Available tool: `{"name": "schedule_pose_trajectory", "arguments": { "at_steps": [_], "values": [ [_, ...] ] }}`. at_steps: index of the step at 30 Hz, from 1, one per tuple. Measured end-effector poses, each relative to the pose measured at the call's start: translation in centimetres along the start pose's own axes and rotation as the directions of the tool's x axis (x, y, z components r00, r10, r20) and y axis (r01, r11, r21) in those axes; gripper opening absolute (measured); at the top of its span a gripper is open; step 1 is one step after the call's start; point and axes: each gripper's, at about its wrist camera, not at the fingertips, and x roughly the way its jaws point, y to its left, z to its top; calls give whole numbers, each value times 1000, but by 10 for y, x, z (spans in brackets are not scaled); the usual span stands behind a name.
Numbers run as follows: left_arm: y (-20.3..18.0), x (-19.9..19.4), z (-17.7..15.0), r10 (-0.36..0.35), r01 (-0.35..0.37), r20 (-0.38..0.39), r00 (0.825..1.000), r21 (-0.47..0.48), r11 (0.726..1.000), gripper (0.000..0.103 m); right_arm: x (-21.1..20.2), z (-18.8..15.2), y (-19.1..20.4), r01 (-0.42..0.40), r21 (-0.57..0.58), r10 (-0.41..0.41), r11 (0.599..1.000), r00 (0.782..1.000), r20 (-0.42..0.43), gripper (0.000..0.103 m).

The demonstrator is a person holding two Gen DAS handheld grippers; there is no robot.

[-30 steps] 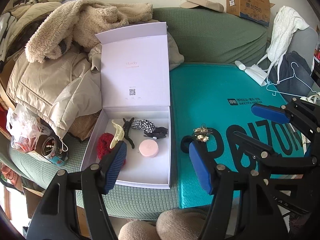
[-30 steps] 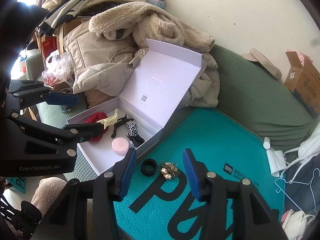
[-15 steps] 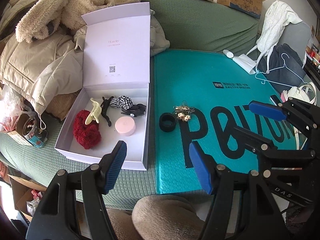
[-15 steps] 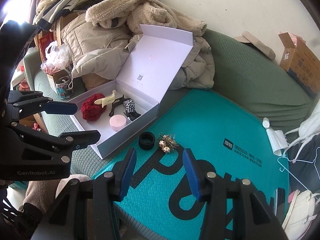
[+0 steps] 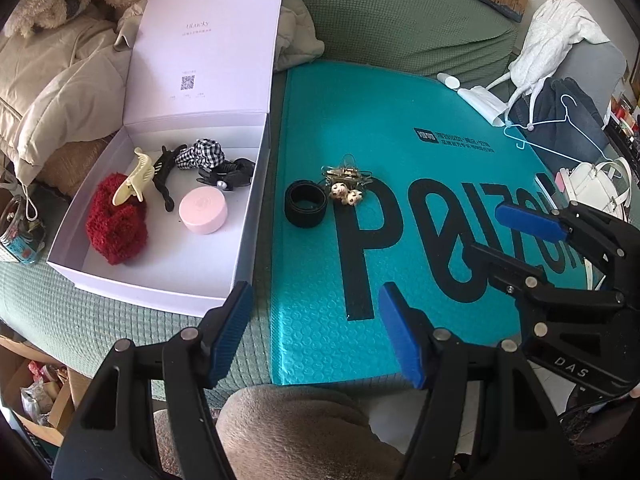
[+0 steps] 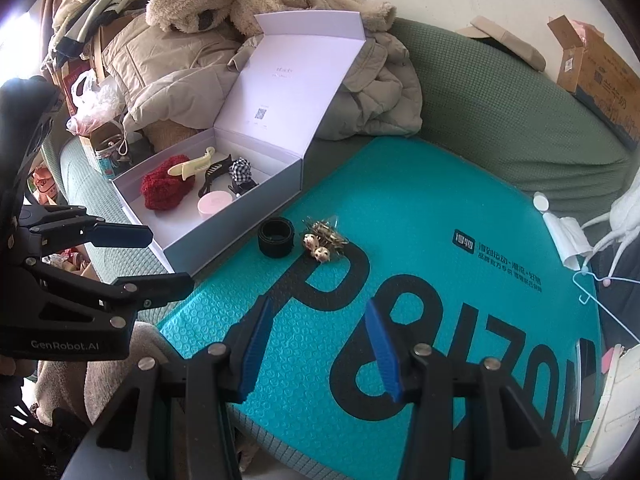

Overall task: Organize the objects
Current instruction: 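Withdraw both open tools from the box toward the teal mat, then grasp the black hair tie with the left tool while the right tool grasps the clear bear-charm claw clip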

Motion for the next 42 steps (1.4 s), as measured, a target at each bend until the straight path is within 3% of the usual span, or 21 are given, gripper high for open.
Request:
{"name": "schedule_pose_trajectory", "arguments": {
  "at_steps": [17, 27, 30, 33, 42],
  "values": [
    [-6, 74, 33, -13, 13, 5, 1000, 25, 1000, 63, 65, -2, -43, -23, 69, 27, 997, 998, -62, 49],
    [-10, 118, 52, -19, 20, -13, 1000, 39, 999, 54, 96, 9, -56, -29, 64, 33, 998, 998, -62, 49],
    [-11, 124, 55, -4, 4, 5, 1000, 51, 999, 51, 104, 14, -56, -54, 35, 55, 998, 997, -52, 49],
    [-8, 126, 60, 0, -1, 22, 1000, 46, 999, 39, 112, 20, -57, -117, 24, 118, 993, 992, -40, 49],
    [-5, 124, 65, -54, 52, 31, 998, 64, 997, 38, 140, 47, -47, -191, -71, 188, 979, 981, -44, 49]
  ]
}}
